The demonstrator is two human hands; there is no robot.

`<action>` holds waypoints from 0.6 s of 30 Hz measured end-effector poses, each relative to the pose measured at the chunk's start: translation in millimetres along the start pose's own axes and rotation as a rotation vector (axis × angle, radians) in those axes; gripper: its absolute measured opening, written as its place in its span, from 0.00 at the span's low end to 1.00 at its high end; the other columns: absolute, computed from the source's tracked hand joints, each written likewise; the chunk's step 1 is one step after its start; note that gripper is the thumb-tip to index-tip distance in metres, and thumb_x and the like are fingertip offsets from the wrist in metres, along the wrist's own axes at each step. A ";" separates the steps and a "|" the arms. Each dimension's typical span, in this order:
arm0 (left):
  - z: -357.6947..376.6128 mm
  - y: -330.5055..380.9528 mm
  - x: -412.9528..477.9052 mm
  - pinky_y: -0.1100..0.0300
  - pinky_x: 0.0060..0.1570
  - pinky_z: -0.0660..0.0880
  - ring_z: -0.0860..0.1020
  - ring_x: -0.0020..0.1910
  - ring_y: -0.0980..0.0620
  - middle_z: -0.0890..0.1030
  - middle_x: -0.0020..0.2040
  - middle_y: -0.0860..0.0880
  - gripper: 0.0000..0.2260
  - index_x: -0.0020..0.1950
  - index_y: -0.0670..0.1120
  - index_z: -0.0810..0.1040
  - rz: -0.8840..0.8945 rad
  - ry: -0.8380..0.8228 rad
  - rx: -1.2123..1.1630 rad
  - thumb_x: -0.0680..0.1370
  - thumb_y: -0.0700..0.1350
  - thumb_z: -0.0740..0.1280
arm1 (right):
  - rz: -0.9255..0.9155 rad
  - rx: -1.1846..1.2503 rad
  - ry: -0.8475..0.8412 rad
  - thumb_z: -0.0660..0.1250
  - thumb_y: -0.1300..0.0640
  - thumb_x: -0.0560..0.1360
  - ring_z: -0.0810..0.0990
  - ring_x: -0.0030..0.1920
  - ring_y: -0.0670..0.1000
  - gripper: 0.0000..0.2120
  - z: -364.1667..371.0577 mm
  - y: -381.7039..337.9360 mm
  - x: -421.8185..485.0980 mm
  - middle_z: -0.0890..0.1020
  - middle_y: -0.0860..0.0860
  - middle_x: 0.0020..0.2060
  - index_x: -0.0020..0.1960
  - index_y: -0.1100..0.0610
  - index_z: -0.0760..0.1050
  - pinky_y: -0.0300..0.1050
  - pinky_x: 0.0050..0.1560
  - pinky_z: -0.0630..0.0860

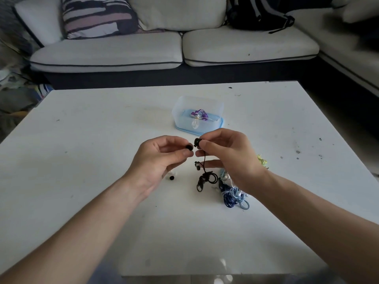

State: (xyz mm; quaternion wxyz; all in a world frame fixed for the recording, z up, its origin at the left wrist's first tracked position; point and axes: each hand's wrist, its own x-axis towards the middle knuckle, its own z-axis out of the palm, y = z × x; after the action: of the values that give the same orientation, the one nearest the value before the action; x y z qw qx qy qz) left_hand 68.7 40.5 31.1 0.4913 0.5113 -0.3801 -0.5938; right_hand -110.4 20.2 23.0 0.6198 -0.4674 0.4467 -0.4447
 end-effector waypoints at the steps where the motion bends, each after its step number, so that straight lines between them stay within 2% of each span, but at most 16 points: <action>1: 1.1 0.5 0.3 0.65 0.41 0.78 0.84 0.43 0.49 0.86 0.44 0.44 0.09 0.44 0.43 0.81 -0.007 -0.006 -0.024 0.69 0.30 0.71 | -0.014 -0.008 0.008 0.70 0.66 0.76 0.85 0.43 0.55 0.02 0.4 -1.5 -0.7 0.84 0.63 0.45 0.48 0.65 0.80 0.51 0.39 0.83; 4: 3.0 0.4 0.7 0.65 0.42 0.79 0.85 0.42 0.50 0.86 0.43 0.44 0.10 0.46 0.42 0.80 -0.012 -0.020 -0.038 0.71 0.29 0.70 | -0.034 -0.060 0.003 0.71 0.65 0.76 0.85 0.43 0.53 0.03 1.6 -3.2 -2.4 0.85 0.63 0.43 0.48 0.65 0.80 0.48 0.38 0.82; 7: 3.9 0.2 0.8 0.65 0.40 0.78 0.85 0.41 0.50 0.86 0.41 0.44 0.10 0.46 0.42 0.79 -0.011 -0.023 -0.040 0.71 0.28 0.69 | -0.035 -0.104 0.002 0.72 0.64 0.75 0.85 0.43 0.52 0.02 1.4 -1.2 -2.8 0.85 0.62 0.43 0.48 0.63 0.81 0.54 0.43 0.84; 13: 5.0 -0.2 1.0 0.65 0.40 0.78 0.85 0.44 0.48 0.86 0.43 0.43 0.11 0.45 0.41 0.80 -0.011 -0.021 -0.029 0.65 0.33 0.73 | -0.038 -0.128 0.024 0.72 0.64 0.75 0.85 0.42 0.52 0.02 1.9 -0.2 -2.5 0.86 0.61 0.42 0.47 0.63 0.81 0.53 0.44 0.84; 18: 3.9 -1.5 1.9 0.65 0.41 0.79 0.85 0.45 0.49 0.86 0.43 0.42 0.08 0.48 0.40 0.81 -0.029 -0.030 -0.027 0.74 0.30 0.67 | -0.034 -0.124 0.042 0.72 0.64 0.75 0.84 0.41 0.51 0.03 0.7 0.7 -1.6 0.85 0.62 0.42 0.48 0.64 0.81 0.56 0.44 0.84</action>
State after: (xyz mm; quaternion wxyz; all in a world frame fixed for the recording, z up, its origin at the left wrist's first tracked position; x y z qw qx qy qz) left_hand 64.5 38.8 29.9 0.4838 0.5010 -0.3721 -0.6135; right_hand -110.0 22.0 22.6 0.5725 -0.5031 0.4785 -0.4361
